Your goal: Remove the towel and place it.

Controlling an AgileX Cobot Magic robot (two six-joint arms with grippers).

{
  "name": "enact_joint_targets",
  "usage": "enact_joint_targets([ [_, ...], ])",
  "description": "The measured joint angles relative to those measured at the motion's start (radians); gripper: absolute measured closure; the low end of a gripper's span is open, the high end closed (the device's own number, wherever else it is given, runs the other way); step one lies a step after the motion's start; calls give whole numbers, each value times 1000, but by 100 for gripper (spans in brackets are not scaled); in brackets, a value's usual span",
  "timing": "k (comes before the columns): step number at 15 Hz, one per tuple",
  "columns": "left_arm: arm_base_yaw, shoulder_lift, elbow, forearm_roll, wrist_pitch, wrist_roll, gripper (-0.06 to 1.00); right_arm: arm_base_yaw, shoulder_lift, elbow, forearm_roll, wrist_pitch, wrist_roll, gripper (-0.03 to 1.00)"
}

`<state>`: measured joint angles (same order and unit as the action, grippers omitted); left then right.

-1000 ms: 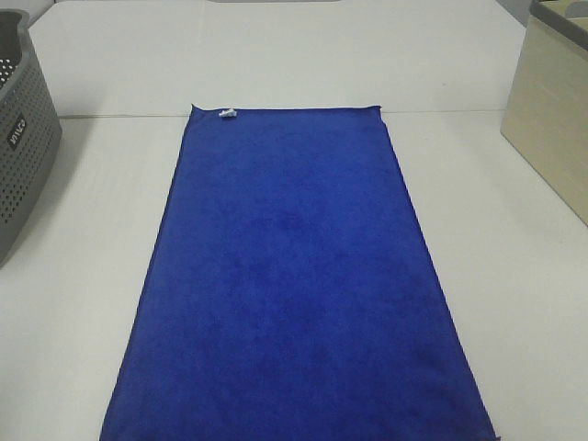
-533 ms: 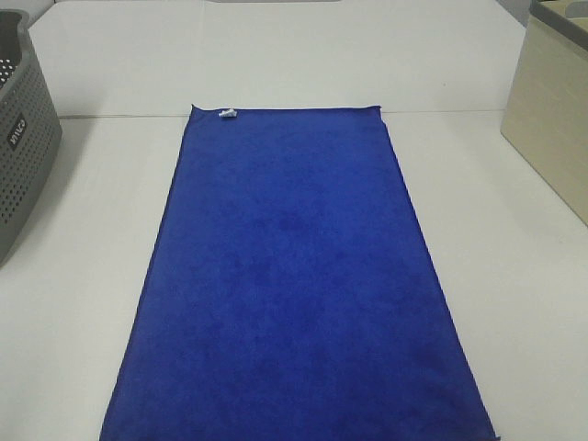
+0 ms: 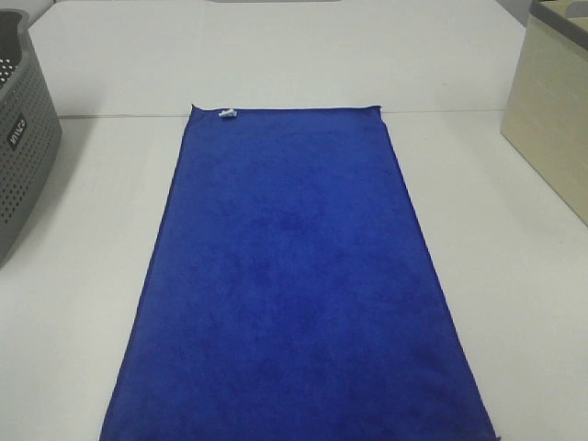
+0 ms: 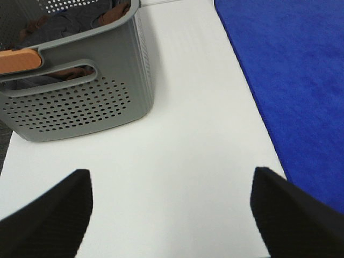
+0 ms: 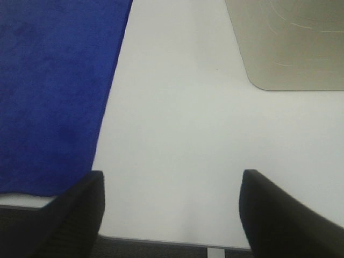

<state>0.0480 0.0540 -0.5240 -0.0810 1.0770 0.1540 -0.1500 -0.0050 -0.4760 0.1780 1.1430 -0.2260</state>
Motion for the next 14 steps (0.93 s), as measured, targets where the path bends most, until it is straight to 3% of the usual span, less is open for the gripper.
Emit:
enact_joint_targets([
  [5, -2, 0, 2, 74, 2, -91, 18, 0, 0, 17, 55, -23, 5, 27],
  [14, -2, -58, 5, 81, 2, -91, 18, 0, 0, 17, 36, -23, 5, 27],
])
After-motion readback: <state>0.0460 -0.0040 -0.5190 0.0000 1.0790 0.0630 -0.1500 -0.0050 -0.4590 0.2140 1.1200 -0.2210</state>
